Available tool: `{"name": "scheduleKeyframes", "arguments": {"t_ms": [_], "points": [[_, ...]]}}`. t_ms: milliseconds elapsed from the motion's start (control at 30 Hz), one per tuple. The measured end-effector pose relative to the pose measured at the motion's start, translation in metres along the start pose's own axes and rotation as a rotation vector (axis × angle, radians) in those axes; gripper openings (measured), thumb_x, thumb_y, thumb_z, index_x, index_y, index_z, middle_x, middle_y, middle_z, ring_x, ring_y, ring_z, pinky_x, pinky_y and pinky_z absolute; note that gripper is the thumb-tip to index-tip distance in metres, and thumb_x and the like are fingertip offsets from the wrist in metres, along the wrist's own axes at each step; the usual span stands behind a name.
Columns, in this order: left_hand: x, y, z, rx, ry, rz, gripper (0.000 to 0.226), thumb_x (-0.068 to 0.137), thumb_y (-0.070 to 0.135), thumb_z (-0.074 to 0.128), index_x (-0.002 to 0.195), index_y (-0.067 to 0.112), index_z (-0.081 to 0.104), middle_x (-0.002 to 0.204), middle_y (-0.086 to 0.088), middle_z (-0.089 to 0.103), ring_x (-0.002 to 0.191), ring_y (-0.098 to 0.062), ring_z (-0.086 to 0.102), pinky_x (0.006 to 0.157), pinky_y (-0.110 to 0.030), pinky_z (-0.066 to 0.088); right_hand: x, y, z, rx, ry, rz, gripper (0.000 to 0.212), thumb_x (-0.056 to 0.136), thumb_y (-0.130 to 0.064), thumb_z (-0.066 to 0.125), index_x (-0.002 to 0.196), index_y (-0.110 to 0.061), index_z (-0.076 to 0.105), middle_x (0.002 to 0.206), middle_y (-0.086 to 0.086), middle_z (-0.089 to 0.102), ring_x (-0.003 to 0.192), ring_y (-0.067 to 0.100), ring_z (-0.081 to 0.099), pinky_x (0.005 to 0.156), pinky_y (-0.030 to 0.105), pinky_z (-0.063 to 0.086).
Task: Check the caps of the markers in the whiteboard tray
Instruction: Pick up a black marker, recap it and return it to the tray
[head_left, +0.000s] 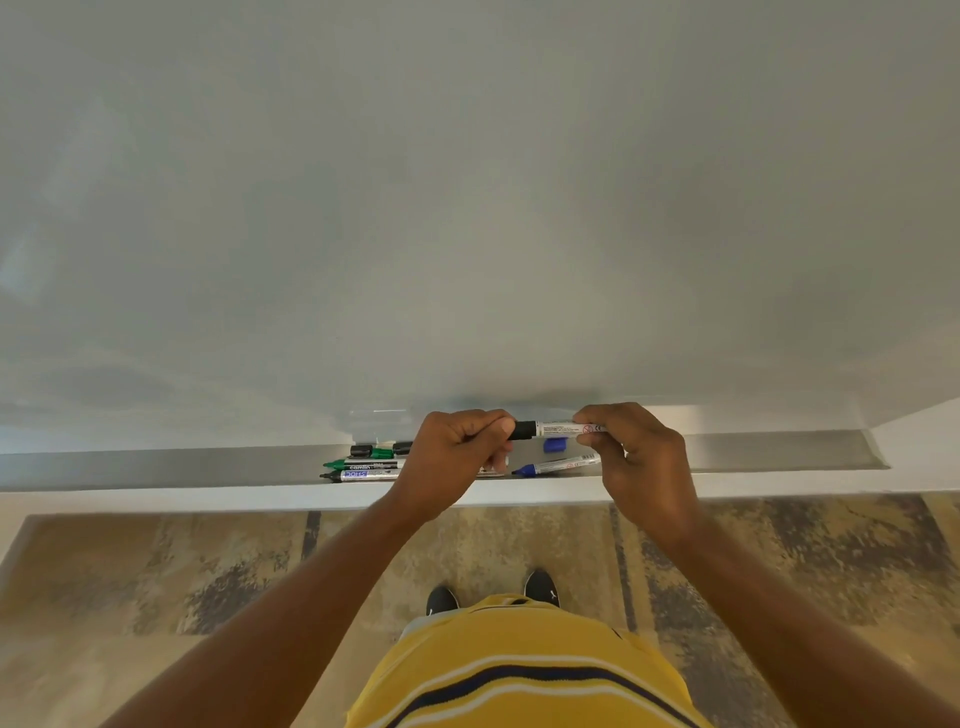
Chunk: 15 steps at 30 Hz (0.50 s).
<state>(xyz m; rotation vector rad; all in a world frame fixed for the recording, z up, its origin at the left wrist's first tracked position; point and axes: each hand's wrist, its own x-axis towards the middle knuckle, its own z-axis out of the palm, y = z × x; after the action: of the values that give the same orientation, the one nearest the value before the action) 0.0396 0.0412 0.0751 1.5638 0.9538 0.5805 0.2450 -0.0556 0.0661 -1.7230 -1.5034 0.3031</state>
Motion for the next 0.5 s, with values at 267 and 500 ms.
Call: {"name": "scheduleKeyframes", "arguments": {"t_ms": [267,500], "points": [[0.024,-0.033,0.012,0.148,0.018,-0.136,0.019,0.097,0.019,0.057,0.110,0.017,0.072,0.084,-0.005,0.077,0.074,-0.008,0.072,0.077,-0.016,0.057,0.003,0.048,0.016,-0.056,-0.123,0.052,0.024,0.087,-0.001,0.063,0.104,-0.018,0.065,0.103,-0.001,0.065,0.091,0.006,0.056,0.085,0.003,0.037],[0.022,-0.062,0.027,0.416,0.106,-0.150,0.024,0.095,0.013,0.053,0.076,0.026,0.059,0.075,-0.002,0.063,0.069,-0.014,0.061,0.065,-0.018,0.047,-0.022,0.094,0.048,-0.265,-0.237,0.178,0.022,0.087,-0.004,0.062,0.106,-0.012,0.069,0.106,0.009,0.069,0.099,0.025,0.058,0.085,0.021,0.040]]}}
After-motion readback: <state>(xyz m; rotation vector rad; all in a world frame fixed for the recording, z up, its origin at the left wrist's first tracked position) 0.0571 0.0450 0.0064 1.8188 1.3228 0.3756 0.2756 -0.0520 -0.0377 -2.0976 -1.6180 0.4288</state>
